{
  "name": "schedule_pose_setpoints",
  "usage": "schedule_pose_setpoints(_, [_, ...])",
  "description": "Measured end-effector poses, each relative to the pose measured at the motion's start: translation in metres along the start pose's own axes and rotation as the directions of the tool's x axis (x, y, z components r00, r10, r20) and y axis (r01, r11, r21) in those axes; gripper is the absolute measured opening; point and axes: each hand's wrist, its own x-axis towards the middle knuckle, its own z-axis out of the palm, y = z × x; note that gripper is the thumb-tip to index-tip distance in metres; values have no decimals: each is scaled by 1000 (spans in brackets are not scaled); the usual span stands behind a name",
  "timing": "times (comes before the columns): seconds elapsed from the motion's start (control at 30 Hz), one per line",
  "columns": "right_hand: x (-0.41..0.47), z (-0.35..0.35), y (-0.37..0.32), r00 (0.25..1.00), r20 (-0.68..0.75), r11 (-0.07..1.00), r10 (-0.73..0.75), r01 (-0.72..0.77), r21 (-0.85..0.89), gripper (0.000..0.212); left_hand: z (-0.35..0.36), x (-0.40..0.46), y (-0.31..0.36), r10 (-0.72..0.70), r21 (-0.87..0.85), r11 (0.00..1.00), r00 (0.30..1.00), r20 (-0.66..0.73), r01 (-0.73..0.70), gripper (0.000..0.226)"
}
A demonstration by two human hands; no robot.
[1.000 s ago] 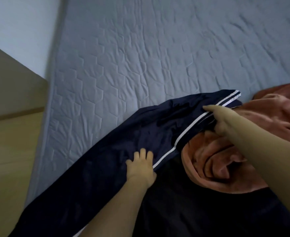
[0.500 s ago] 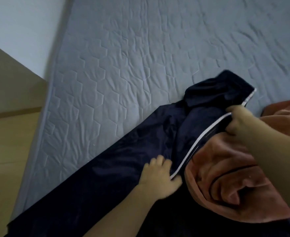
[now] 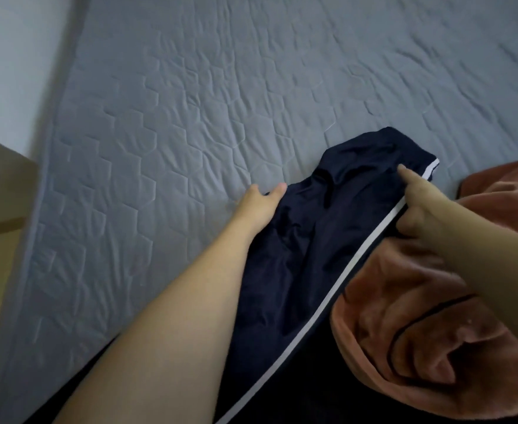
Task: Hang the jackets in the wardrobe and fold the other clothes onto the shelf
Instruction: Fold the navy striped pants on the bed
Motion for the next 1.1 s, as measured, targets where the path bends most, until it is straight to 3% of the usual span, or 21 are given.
schedule_pose_setpoints(0.07, [15, -7, -4, 999, -23, 999, -36, 36, 9, 36, 19, 10, 12, 28, 158, 987, 1000, -6, -27, 62])
schedule_pose_setpoints(0.13, [29, -6, -6, 982, -116, 987, -152, 157, 36, 30, 17, 10, 18, 193, 206, 968, 954, -230, -146, 37])
schedule_pose_setpoints(0.17, [37, -5, -7, 948, -167, 956, -272, 285, 65, 28, 8, 9, 20, 293, 206, 952, 871, -395, -227, 31])
schedule_pose_setpoints(0.23, [48, 1, -12, 840, -216, 850, -498, 522, 69, 19, -19, 8, 22, 464, 310, 885, 608, -644, -347, 29])
schedule_pose_setpoints(0.27, [52, 8, -15, 793, -218, 810, -569, 587, 20, 15, -31, 9, 21, 527, 392, 849, 518, -673, -354, 29])
schedule_pose_setpoints(0.3, [59, 15, -16, 765, -221, 790, -605, 612, -43, 14, -38, 14, 19, 549, 434, 835, 503, -667, -337, 29])
schedule_pose_setpoints(0.33, [68, 21, -16, 754, -230, 786, -615, 610, -101, 19, -40, 22, 17, 527, 419, 850, 551, -647, -319, 29])
schedule_pose_setpoints(0.43, [90, 28, 0, 780, -268, 816, -565, 481, -319, 55, -20, 55, 6, 266, 367, 926, 840, -473, -87, 47])
schedule_pose_setpoints(0.5, [99, 22, 23, 719, -207, 719, -664, 537, -441, 68, 6, 66, -12, 115, 460, 885, 921, -372, 76, 55])
schedule_pose_setpoints(0.53, [103, 20, 33, 647, -183, 645, -740, 607, -463, 70, 16, 67, -23, 131, 507, 857, 912, -389, 93, 53])
schedule_pose_setpoints(0.6, [110, 20, 46, 505, -194, 527, -841, 682, -507, 70, 33, 66, -40, 297, 605, 793, 823, -485, 71, 45])
schedule_pose_setpoints(0.67, [121, 24, 47, 430, -218, 475, -876, 690, -547, 68, 40, 72, -42, 372, 615, 784, 731, -571, 82, 40])
schedule_pose_setpoints(0.9, [132, 34, 40, 433, -230, 468, -871, 593, -655, 64, 35, 95, -23, 271, 503, 851, 699, -662, 147, 36])
schedule_pose_setpoints(1.1, [137, 36, 40, 412, -218, 438, -885, 575, -691, 65, 33, 113, -10, 317, 510, 856, 690, -651, 88, 34])
